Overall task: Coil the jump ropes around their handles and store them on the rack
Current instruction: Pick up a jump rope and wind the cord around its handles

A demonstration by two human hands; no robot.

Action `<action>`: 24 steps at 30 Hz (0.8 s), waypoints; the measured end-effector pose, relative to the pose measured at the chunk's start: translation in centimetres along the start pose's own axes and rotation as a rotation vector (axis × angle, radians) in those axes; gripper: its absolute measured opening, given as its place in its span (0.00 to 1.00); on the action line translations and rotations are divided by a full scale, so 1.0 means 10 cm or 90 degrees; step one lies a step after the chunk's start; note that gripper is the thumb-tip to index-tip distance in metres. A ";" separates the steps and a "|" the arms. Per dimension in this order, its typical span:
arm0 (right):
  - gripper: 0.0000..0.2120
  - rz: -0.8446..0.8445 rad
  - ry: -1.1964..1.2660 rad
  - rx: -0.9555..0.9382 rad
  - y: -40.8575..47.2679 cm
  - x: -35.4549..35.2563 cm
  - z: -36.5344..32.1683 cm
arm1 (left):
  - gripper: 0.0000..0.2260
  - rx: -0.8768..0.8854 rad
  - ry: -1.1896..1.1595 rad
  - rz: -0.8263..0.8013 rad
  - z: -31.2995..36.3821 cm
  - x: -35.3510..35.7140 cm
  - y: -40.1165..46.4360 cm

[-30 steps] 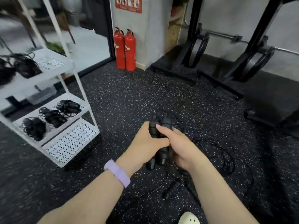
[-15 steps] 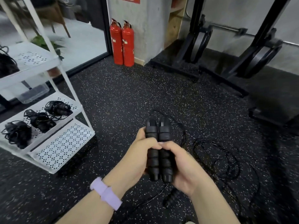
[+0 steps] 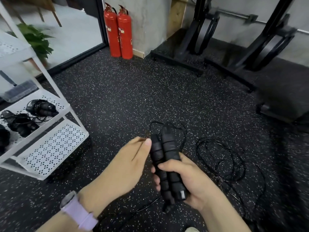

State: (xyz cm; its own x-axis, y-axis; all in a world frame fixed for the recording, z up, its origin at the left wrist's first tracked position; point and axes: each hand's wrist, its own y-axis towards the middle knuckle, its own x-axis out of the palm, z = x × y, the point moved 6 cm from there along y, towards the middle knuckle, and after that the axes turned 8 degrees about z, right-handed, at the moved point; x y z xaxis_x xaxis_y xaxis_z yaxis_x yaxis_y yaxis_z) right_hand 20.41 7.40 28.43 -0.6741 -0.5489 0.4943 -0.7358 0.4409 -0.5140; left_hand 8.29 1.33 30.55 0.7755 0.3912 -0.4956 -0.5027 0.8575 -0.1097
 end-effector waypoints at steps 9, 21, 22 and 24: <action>0.20 -0.240 0.075 0.143 -0.11 0.07 0.00 | 0.42 0.197 0.031 0.014 0.08 -0.02 0.16; 0.19 -0.183 0.095 0.111 0.09 -0.04 -0.08 | 0.11 -0.118 -0.195 0.062 -0.24 -0.02 0.31; 0.21 -0.133 0.081 0.092 0.13 -0.09 -0.10 | 0.11 -0.165 -0.236 0.057 -0.28 -0.01 0.33; 0.23 -0.063 0.077 0.058 0.20 -0.16 -0.12 | 0.15 -0.224 -0.295 0.042 -0.32 0.03 0.33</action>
State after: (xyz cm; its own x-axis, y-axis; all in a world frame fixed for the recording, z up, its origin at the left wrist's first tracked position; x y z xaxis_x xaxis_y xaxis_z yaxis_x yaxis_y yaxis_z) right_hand 19.97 10.05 27.47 -0.6050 -0.4944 0.6241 -0.7942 0.3194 -0.5169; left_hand 5.66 3.20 27.28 0.7848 0.6129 -0.0913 -0.5905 0.6950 -0.4102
